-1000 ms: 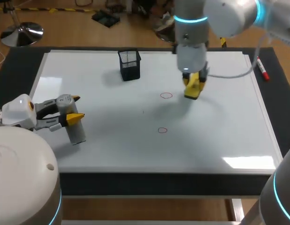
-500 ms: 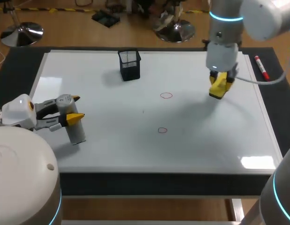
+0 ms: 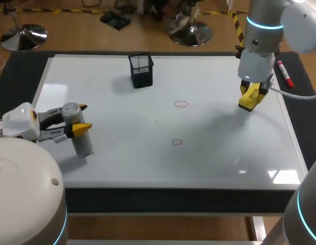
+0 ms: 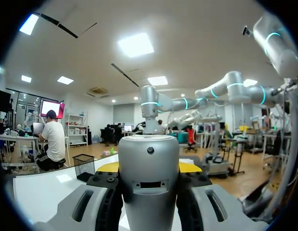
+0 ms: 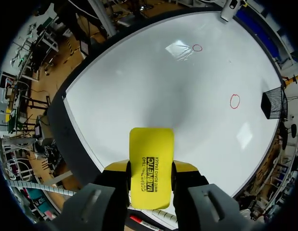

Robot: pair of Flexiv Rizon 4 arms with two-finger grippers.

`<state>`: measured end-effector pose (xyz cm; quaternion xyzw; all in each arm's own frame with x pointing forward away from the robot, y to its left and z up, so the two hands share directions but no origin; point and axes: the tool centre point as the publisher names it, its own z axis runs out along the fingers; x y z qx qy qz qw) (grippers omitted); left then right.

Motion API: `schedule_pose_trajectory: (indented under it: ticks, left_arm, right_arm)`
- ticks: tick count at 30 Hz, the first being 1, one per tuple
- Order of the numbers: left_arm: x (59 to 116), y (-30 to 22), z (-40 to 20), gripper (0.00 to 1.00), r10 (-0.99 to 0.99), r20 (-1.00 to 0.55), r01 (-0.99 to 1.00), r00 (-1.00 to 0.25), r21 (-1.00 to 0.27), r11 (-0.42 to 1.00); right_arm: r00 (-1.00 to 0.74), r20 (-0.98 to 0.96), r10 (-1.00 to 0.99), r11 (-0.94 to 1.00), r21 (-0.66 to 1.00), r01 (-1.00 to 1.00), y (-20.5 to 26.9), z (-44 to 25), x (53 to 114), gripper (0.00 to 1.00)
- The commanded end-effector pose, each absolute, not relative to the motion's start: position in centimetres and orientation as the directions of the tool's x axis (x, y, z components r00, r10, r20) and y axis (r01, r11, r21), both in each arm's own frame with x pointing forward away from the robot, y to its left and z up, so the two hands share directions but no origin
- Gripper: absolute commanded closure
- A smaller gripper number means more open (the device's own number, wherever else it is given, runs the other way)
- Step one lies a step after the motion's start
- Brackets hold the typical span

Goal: Pick up the inspection probe, press it on each red-marked spot on the whiteboard one by one, put down the probe, pick up the eraser, and wipe off all the red marks.

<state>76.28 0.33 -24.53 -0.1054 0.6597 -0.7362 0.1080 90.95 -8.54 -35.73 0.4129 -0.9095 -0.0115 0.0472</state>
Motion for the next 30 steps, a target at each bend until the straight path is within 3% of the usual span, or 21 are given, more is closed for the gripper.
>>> schedule_pose_trajectory:
  ticks: [1,13,30]
  left_arm:
    - [76.2,0.4,-24.4,1.0,-0.299,0.012,0.02,-0.954,-0.994,-0.106]
    - [76.3,-0.3,-23.7,1.0,-0.257,-0.013,0.033,-0.966,-0.997,-0.074]
    - [81.7,-7.5,-21.3,1.0,0.003,0.042,-0.042,-0.999,-0.996,-0.073]
  right_arm:
    - [-0.653,0.068,-0.754,0.657,0.056,-0.752,-8.8,-35.6,90.7,1.0]
    - [-0.653,0.068,-0.754,0.657,0.056,-0.752,-8.8,-35.6,90.7,1.0]
    - [-0.653,0.068,-0.754,0.657,0.056,-0.752,-8.8,-35.6,90.7,1.0]
